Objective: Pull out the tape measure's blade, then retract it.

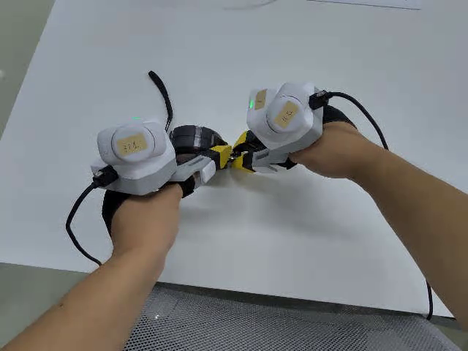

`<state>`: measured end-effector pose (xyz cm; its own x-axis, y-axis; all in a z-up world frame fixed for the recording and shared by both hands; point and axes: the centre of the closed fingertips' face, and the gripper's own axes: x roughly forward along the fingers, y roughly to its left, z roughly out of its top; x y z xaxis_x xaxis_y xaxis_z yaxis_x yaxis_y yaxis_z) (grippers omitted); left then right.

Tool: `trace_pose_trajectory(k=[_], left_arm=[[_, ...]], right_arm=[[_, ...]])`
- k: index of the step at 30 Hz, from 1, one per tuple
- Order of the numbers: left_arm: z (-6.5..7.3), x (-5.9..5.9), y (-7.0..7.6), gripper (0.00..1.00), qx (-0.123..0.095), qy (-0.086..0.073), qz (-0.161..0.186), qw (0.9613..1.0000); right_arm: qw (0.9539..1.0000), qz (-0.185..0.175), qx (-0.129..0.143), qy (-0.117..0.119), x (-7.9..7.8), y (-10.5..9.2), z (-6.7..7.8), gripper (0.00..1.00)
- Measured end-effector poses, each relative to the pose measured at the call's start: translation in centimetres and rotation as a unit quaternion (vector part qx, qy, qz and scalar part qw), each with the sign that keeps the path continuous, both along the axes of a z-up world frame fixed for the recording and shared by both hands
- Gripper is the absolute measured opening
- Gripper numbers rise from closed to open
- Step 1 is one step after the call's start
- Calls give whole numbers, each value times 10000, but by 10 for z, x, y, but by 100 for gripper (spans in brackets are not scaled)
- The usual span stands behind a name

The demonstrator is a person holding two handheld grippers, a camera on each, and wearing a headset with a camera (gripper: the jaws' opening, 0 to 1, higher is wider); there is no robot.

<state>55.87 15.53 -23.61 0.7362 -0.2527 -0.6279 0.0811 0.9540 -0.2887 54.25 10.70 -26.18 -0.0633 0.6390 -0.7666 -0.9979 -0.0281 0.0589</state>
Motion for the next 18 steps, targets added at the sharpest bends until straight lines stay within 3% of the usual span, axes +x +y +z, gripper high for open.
trace_pose_trajectory(k=[18], left_arm=[[0, 0, 0, 58, -35, -15, 25, 10000]], right_arm=[[10000, -1, 49, -43, 0, 3, 0, 10]])
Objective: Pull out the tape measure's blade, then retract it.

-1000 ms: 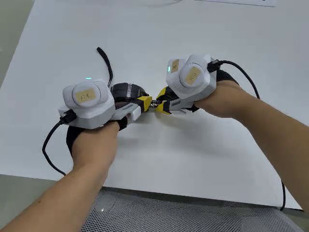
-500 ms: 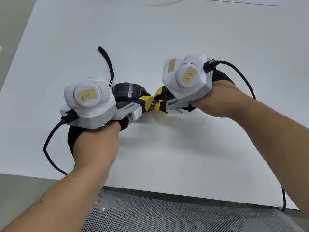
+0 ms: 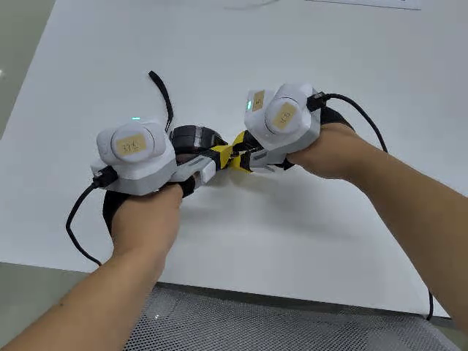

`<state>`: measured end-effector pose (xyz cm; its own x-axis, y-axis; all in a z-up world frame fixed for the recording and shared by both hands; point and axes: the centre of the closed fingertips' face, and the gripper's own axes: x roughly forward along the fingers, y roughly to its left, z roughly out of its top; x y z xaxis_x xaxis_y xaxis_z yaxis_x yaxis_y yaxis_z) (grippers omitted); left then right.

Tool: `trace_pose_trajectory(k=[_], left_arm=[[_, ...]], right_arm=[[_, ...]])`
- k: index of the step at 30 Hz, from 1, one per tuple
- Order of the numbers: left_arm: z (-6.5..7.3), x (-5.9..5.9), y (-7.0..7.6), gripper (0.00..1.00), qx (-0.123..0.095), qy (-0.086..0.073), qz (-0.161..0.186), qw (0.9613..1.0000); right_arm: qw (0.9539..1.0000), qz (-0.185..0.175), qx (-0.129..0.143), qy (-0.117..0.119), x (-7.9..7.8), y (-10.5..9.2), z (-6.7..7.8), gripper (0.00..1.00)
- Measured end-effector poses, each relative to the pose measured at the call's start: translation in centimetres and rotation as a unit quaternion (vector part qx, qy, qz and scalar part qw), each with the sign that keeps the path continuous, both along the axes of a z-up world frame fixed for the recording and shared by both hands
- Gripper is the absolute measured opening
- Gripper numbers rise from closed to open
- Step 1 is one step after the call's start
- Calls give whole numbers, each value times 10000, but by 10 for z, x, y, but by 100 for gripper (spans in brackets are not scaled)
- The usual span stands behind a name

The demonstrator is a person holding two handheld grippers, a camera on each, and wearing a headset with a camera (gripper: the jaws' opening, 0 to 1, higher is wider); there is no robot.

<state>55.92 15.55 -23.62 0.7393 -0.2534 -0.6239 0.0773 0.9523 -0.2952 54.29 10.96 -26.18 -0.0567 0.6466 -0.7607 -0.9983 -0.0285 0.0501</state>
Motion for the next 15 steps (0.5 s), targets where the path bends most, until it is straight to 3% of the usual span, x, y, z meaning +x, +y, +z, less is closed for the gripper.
trace_pose_trajectory(k=[15], left_arm=[[1, 0, -1, 59, 22, 7, 27, 10000]], right_arm=[[10000, -52, -2, -25, 1, 0, 0, 11]])
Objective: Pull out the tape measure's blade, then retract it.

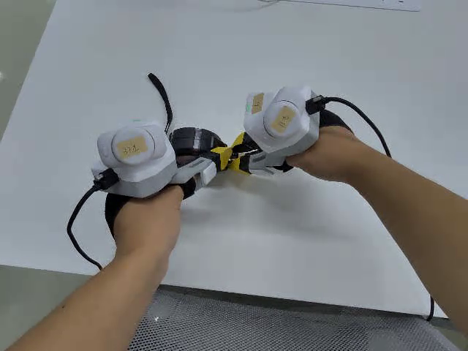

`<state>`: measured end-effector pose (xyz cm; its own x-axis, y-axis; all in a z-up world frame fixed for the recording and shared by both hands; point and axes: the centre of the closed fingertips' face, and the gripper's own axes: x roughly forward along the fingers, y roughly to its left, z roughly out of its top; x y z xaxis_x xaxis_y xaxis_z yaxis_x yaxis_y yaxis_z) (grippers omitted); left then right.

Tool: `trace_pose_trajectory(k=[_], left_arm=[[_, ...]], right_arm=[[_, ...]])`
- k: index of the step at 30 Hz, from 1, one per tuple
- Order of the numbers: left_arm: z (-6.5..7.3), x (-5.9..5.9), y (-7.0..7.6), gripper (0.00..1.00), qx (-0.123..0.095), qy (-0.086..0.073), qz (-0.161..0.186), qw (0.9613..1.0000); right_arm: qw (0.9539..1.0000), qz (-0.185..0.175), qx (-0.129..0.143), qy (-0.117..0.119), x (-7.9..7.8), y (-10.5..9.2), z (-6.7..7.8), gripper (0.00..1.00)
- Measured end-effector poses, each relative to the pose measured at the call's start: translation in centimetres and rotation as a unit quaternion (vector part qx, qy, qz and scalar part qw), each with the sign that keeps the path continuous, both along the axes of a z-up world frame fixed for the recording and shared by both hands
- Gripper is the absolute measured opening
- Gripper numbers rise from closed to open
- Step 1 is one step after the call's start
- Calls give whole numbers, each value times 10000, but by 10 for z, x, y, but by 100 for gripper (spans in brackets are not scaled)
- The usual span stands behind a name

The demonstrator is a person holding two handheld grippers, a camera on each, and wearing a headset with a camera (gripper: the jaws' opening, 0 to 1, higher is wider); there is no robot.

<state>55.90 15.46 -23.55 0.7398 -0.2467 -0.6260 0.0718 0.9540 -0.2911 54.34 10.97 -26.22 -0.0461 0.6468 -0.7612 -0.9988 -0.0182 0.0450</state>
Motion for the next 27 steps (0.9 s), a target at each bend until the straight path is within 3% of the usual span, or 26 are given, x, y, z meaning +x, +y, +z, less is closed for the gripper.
trace_pose_trajectory(k=[27], left_arm=[[-1, 1, 0, 60, 14, 31, -73, 10000]], right_arm=[[10000, -42, 3, -1, 1, 1, 0, 13]])
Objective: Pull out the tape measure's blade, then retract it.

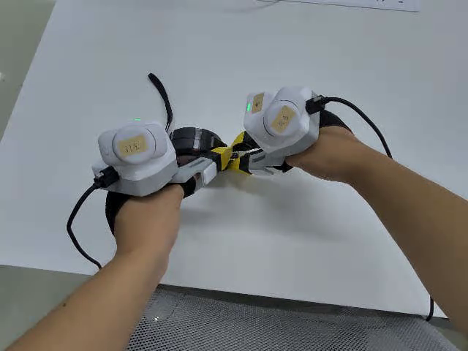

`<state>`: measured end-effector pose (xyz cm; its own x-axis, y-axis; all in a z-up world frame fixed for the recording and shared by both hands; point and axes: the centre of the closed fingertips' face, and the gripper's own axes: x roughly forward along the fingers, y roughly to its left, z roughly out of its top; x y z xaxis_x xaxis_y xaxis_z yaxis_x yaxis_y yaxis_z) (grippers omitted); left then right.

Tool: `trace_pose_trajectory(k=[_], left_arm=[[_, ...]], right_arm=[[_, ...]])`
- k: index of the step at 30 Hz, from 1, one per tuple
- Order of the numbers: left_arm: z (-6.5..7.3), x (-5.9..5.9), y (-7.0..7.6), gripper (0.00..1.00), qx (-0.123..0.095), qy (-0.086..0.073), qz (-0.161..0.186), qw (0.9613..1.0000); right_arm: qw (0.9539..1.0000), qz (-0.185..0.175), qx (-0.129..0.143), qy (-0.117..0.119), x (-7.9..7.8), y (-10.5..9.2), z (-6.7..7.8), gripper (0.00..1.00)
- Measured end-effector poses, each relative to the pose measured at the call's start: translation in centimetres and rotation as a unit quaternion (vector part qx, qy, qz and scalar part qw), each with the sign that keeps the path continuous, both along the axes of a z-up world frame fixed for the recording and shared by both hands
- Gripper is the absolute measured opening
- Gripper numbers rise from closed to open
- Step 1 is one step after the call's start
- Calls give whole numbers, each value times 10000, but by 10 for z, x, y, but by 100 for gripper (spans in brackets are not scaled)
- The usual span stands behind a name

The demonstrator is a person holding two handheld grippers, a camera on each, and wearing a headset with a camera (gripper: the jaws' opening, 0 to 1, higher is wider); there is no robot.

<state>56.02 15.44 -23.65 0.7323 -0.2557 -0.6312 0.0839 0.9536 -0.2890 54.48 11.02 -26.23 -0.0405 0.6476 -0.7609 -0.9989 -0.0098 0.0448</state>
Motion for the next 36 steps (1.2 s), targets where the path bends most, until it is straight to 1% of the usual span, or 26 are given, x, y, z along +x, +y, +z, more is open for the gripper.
trace_pose_trajectory(k=[5, 18, 22, 31, 34, 36], left_arm=[[-1, -1, 0, 61, 109, 24, -90, 9999], [0, 0, -1, 61, 89, -4, -98, 9999], [0, 0, -1, 61, 92, -14, -134, 9999], [3, 0, 1, 66, 29, -52, -137, 9999], [5, 1, 2, 67, 54, -92, -200, 9997], [9, 1, 2, 68, 68, -146, -269, 9995]], right_arm=[[10000, -3, 0, -9, 0, 0, 0, 14], [10000, -38, 3, -14, 1, -1, 0, 15], [10000, -49, 5, -34, 2, -1, 1, 20], [9999, -94, 36, -62, 3, -3, 5, 23], [9998, -160, 105, -95, 4, -5, 9, 26], [9996, -211, 150, -118, 5, -8, 13, 28]])
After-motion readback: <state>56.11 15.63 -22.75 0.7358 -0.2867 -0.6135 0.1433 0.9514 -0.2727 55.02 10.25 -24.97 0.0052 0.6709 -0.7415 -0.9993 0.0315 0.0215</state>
